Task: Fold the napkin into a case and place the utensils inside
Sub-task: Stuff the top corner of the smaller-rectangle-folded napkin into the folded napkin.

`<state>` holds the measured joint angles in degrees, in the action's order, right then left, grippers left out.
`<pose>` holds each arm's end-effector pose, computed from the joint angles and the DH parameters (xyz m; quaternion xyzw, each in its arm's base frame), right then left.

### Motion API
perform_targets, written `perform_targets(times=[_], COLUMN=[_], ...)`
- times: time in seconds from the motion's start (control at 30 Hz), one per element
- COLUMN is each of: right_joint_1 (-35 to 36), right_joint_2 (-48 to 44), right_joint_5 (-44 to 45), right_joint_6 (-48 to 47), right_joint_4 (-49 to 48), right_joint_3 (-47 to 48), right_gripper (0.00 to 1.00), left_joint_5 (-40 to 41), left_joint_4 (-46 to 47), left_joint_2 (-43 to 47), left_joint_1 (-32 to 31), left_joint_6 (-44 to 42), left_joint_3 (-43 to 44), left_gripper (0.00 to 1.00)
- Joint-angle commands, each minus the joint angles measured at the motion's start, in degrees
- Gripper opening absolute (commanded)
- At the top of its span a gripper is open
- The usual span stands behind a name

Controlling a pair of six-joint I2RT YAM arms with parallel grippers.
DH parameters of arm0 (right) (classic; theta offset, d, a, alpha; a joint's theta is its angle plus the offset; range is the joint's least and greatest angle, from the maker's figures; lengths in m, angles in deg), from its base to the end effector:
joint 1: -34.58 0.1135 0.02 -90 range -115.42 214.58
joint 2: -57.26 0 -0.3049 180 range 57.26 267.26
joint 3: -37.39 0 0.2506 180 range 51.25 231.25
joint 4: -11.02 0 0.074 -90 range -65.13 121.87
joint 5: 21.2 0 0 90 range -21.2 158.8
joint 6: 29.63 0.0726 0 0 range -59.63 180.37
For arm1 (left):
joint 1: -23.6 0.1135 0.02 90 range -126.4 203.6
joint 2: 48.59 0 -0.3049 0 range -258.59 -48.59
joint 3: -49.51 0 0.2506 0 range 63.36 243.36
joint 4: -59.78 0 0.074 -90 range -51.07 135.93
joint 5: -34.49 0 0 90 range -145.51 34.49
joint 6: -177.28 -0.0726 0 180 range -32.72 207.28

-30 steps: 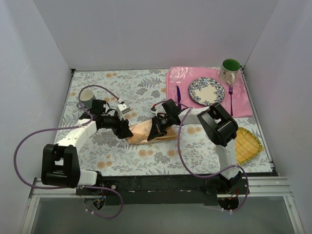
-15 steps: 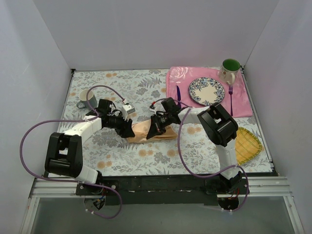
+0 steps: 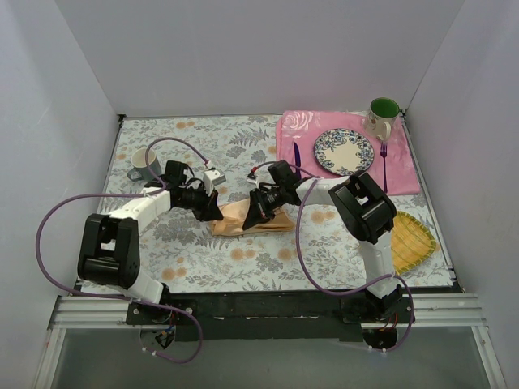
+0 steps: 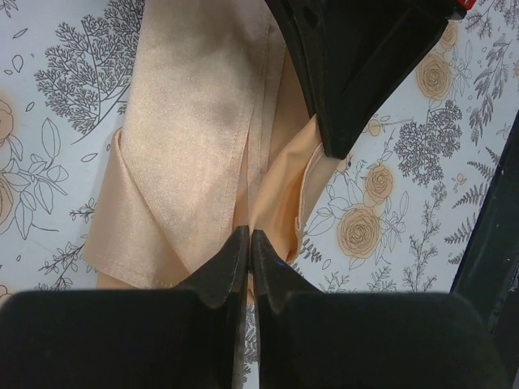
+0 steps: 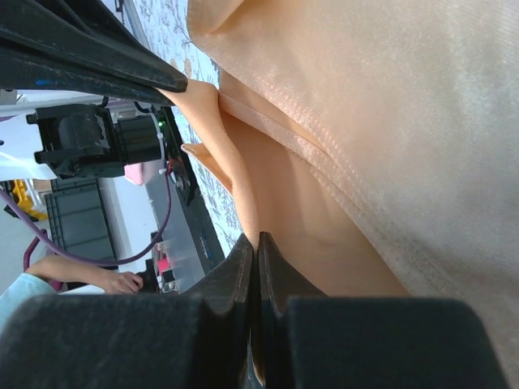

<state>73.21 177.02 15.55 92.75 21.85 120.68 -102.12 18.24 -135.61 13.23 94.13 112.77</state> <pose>0.3172 0.3279 0.1429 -0.2083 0.8225 0.5288 0.0225 0.2711 -0.1032 0.2045 0.1121 0.8941 -0.4115 0.1364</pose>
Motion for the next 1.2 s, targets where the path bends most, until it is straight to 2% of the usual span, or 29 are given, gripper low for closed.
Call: perform_targets(times=[0.0,0.03,0.13,0.5,0.63,0.73,0.9,0.97,1.0,1.07,1.17], right_joint_1=[0.04,0.13,0.04,0.48,0.83,1.27,2.06,2.41,2.41,2.41,2.41], right_joint_2=[-0.94,-1.20,-1.20,1.87,2.05,2.93,3.46,3.81,4.77,5.91,8.29], right_joint_5=[-2.29,-2.38,-2.38,-1.42,0.78,2.10,2.89,2.89,2.81,3.07,3.51], right_joint_6=[-1.09,-1.27,-2.14,-4.51,-7.59,-10.75,-14.62,-15.68,-16.12,-18.40,-21.03], right_joint_4=[-3.03,-3.47,-4.09,-2.69,-0.23,2.22,5.58,6.19,6.80,8.81,12.95], right_joint_3=[2.29,2.29,3.25,8.70,11.07,12.66,13.80,14.67,15.38,17.66,22.05], right_gripper=[0.12,0.20,0.29,0.36,0.49,0.52,0.51,0.45,0.37,0.32,0.34], left_joint_5=[-2.43,-2.43,-2.35,-1.20,-1.55,-1.38,-1.12,-1.11,-1.11,-1.11,-0.94], left_joint_4=[-0.36,-0.27,-0.53,1.05,1.49,2.10,2.37,2.81,2.72,2.90,3.77], left_joint_2=[-0.25,-0.60,-1.30,-2.53,-2.71,-2.89,-3.68,-3.85,-3.94,-4.12,-4.03], left_joint_1=[-0.26,-0.26,-0.26,-0.18,0.09,0.52,1.05,1.23,1.23,1.23,1.23], left_joint_6=[-0.88,-0.79,-0.70,1.49,2.81,3.52,4.84,5.28,5.36,5.80,6.33], left_joint_3=[2.01,2.10,2.36,2.97,3.50,3.59,4.03,3.94,3.94,3.94,3.42], left_gripper=[0.00,0.00,0.00,0.00,0.00,0.00,0.00,0.00,0.00,0.00,0.00])
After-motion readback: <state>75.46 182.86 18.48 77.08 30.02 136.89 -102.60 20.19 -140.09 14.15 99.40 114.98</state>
